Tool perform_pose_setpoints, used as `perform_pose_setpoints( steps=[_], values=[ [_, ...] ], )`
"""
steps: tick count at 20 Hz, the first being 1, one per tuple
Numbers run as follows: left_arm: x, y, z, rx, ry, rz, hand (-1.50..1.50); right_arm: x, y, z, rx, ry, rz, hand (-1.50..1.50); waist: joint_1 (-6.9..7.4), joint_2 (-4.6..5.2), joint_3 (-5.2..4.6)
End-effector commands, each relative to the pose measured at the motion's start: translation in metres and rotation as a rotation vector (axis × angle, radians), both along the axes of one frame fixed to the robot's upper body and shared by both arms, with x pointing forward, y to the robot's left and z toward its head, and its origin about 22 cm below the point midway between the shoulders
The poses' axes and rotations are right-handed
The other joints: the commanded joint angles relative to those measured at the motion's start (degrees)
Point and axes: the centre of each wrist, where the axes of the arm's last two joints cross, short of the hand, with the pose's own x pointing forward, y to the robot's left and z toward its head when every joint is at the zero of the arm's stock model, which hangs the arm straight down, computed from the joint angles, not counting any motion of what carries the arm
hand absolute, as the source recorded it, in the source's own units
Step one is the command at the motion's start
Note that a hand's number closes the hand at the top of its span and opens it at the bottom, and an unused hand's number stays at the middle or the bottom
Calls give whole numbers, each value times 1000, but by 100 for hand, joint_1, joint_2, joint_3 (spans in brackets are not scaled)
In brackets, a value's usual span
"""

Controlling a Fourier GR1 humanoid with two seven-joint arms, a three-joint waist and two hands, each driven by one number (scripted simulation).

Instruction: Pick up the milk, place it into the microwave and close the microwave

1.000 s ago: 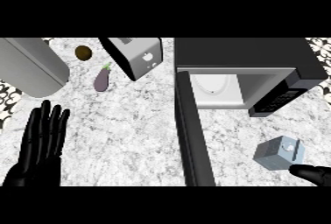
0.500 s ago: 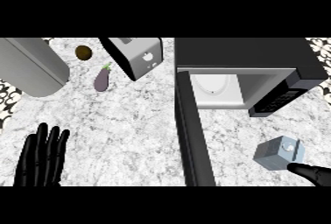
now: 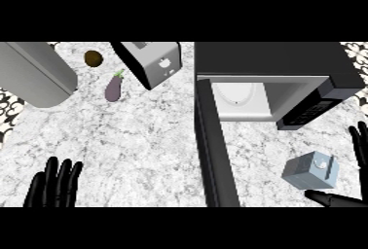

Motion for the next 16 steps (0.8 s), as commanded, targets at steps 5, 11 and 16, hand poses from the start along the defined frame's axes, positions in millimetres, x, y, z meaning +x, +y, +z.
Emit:
perform_pose_setpoints(
  steps=[5, 11, 16],
  values=[
    [-12, 5, 10, -7, 8, 4, -150, -4, -16, -40, -15, 71, -49, -150, 5, 5, -1],
    [-9, -4, 6, 8, -3, -8, -150, -24, -34, -104, 9, 75, -83, -150, -5, 11, 3],
    [-6, -10, 1, -2, -5, 6, -150, -19, -40, -124, 21, 86, -71, -150, -7, 10, 2]
  ],
)
